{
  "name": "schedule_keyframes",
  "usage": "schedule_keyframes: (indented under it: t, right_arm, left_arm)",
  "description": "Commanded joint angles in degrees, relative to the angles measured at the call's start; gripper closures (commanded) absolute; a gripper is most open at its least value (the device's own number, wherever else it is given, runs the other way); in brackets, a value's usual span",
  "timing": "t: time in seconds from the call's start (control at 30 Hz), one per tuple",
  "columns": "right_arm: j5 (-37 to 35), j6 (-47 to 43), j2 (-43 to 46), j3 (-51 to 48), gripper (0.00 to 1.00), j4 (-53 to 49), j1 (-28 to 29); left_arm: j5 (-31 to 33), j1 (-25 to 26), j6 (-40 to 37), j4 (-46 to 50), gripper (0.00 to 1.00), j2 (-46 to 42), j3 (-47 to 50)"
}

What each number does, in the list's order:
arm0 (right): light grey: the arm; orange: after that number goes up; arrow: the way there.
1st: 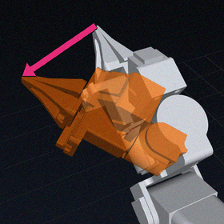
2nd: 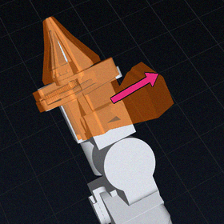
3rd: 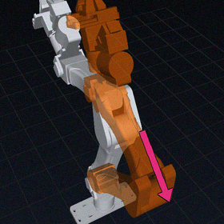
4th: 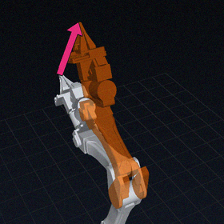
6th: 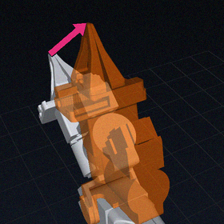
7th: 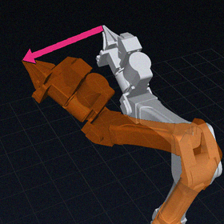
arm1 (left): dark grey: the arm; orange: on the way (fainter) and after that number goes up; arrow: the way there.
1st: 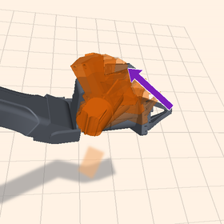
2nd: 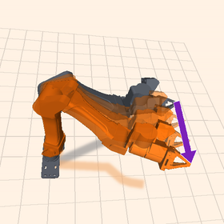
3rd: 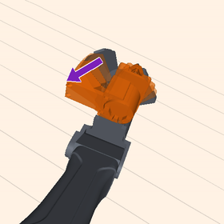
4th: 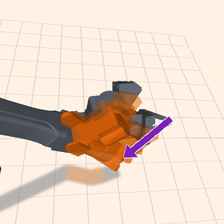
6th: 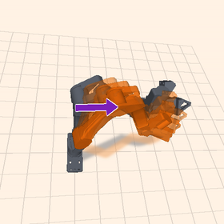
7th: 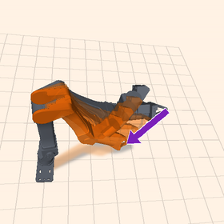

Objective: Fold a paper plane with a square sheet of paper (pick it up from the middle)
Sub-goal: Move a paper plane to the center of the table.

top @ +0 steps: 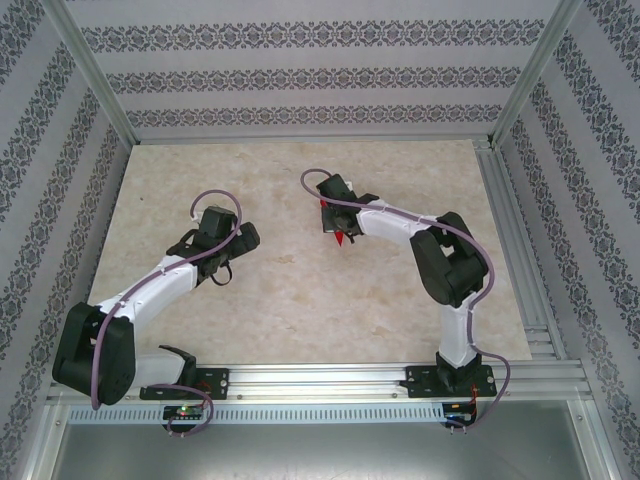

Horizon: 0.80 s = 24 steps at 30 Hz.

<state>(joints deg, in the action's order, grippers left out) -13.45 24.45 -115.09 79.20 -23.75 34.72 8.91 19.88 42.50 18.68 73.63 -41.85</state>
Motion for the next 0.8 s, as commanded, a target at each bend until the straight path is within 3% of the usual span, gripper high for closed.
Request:
schedule_keyframes:
  t: [0.0, 0.37, 0.77]
  right_arm:
    - [0.1, -1.2, -1.7, 2.0, 0.93, -1.1, -0.6]
    - [1.4, -0.3, -5.1, 3.4, 0.81, -2.3, -0.6]
    - [1.5, 0.2, -7.6, 4.1, 0.76, -2.5, 0.0]
  left_arm:
    - [1.2, -0.7, -1.1, 1.5, 0.00, -0.9, 0.7]
    - [1.3, -0.8, -1.7, 1.6, 0.00, -0.2, -0.1]
    - [0.6, -0.8, -1.9, 1.6, 0.00, 1.1, -0.7]
